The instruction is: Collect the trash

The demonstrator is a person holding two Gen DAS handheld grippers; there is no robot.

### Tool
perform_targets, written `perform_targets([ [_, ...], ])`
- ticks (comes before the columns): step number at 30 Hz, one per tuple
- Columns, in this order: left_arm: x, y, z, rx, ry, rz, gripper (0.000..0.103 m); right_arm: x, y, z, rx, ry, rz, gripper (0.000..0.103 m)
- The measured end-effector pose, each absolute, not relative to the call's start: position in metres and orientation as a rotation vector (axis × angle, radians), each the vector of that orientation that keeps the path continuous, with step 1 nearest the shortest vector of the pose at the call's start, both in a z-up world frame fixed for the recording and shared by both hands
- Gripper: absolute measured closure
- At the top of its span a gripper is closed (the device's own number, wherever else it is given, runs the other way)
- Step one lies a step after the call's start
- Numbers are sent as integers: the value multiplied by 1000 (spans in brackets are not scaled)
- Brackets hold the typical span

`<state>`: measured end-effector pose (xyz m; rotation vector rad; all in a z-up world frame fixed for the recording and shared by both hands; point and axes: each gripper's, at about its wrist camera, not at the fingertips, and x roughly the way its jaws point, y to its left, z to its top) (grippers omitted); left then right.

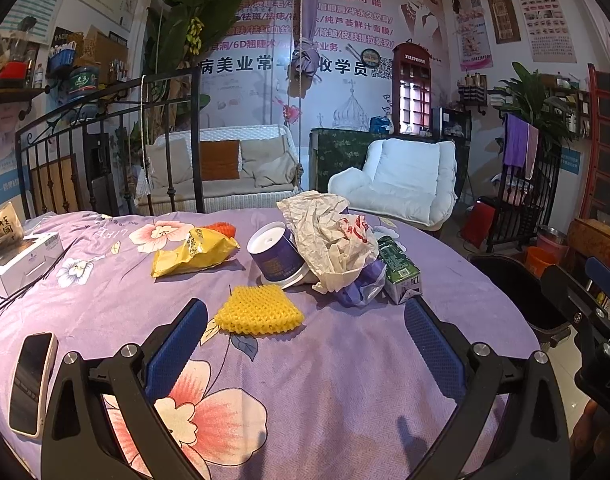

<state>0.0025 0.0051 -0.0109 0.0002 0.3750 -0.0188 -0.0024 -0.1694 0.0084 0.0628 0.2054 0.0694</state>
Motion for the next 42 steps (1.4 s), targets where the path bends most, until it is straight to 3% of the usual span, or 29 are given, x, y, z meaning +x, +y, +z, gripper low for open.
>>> perform_targets([
  [29,5,5,-19,1,401,-20,5,4,-164,-1,63,227,77,5],
  [42,61,47,-39,-36,677,-24,5,47,-164,-13,36,427,104,5],
])
